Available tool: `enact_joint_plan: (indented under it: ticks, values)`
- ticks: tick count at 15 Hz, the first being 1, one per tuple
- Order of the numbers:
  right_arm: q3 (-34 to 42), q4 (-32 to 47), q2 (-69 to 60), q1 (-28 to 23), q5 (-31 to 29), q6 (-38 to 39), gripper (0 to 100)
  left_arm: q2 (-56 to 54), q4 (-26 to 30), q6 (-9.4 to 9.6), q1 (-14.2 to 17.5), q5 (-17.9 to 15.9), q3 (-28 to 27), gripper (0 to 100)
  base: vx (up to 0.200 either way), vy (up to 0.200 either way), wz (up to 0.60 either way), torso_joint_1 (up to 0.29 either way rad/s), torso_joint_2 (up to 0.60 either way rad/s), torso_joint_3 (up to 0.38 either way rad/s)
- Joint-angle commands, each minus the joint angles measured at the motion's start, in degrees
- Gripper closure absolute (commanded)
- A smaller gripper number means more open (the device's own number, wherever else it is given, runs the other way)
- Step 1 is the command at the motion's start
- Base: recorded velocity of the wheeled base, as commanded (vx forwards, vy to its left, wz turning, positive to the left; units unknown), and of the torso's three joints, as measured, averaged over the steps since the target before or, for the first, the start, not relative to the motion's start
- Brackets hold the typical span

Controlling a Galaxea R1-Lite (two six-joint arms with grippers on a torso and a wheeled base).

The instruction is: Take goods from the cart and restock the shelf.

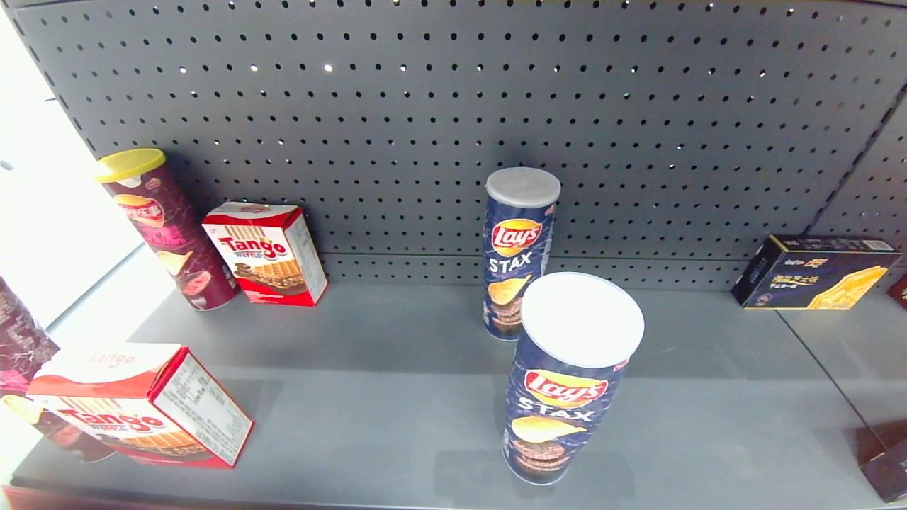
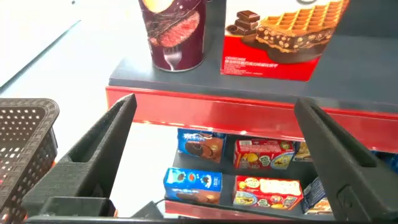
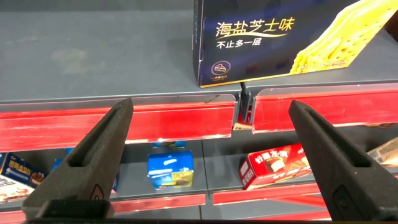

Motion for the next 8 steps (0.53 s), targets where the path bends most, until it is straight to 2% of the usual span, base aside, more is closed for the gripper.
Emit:
enact_joint_plan:
  ticks: [1, 5, 7, 8]
  values:
    - [0.0, 0.0, 0.0, 0.0, 0.0, 0.0, 0, 0.4, 0.0, 0.03, 0.0, 0.0, 0.0, 0, 0.000, 0.000, 0.00, 0.000, 0.00, 0.000]
    - [0.0, 0.0, 0.1, 0.0, 0.4, -0.3, 0, 0.4, 0.0, -0.06, 0.0, -0.4, 0.0, 0, 0.000, 0.000, 0.00, 0.000, 0.00, 0.000]
    - [-0.7, -0.8, -0.5, 1.7, 1.2, -1.2, 0, 0.4, 0.0, -0.06, 0.0, -0.4, 0.0, 0, 0.000, 0.000, 0.00, 0.000, 0.00, 0.000]
    - [-10.5, -2.1, 4.7, 1.7, 1.5, -0.8, 0, 0.4, 0.0, -0.06, 0.0, -0.4, 0.0, 0, 0.000, 0.000, 0.00, 0.000, 0.00, 0.000]
